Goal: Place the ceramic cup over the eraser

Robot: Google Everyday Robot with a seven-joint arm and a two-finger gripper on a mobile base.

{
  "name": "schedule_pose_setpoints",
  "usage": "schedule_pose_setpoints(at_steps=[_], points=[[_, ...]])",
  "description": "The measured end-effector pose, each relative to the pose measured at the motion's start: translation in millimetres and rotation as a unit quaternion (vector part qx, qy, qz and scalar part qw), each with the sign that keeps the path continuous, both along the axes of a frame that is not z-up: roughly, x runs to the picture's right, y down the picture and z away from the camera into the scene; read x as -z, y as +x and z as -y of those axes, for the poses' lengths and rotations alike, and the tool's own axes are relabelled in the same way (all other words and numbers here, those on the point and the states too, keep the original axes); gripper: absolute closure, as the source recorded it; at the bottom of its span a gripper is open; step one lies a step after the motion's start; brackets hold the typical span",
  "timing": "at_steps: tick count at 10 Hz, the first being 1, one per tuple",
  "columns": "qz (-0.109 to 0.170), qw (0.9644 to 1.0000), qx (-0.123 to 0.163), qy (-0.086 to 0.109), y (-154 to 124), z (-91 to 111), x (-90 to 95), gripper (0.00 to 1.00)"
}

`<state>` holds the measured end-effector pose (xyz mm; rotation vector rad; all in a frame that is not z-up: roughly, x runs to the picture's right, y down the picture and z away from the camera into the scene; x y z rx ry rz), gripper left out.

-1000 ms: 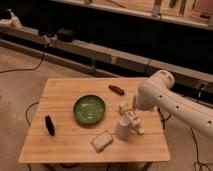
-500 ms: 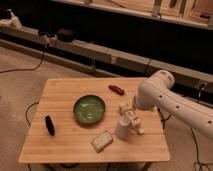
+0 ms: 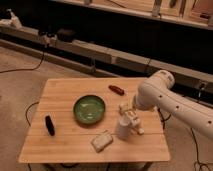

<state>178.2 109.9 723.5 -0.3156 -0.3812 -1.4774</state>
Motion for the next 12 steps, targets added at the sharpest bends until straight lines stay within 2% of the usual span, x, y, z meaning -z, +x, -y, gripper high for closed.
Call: schedule_pose_setpoints(at_steps=[2,4,6,9,12], points=[[0.004,1.0,0.005,-0.001,-2,-1,0.2,0.2],[0.024,0.9994,0.023,-0.01,-18,-10,-2.9,0.2],[0.034,0.9979,0.047,-0.028,-29,-25,-14.0,0.2],[0.038,0.9962,0.065,-0.043,-36,-35,-27.9,0.2],[0.052,0.9901,0.117,-0.059,-58,-51,-46.3,0.2]])
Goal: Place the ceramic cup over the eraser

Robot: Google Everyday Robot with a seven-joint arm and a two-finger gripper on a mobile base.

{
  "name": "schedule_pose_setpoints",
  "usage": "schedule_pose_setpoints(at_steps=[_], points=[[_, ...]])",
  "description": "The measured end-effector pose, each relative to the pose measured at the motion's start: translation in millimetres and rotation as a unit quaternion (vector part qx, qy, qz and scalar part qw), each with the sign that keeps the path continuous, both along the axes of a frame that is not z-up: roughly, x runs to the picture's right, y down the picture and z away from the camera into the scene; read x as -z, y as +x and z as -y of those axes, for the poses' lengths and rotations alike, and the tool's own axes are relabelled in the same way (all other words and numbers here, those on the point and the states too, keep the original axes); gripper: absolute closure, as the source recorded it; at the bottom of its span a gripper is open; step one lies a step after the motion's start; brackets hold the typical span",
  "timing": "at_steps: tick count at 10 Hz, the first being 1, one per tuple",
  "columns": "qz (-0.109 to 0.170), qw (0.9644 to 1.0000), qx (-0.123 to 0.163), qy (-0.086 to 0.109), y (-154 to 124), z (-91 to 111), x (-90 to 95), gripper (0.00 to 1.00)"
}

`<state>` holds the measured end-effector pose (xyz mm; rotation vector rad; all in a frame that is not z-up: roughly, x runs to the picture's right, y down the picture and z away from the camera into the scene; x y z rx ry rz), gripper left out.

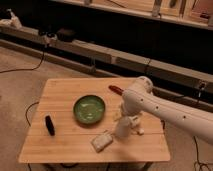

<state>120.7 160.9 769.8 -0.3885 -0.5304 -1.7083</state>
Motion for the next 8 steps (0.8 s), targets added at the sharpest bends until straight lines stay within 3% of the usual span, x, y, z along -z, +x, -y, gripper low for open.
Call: schedule_pose_setpoints(at_steps=[3,6,8], points=[[0.01,0.9992,0.035,-0.02,-14,-17,-8.4,0.2],[0.002,0.9981,0.05,-0.037,-12,-31,-11.1,0.22],[-0.006,0.9981,0.045,-0.041,-8,-35,-11.3,0.39]])
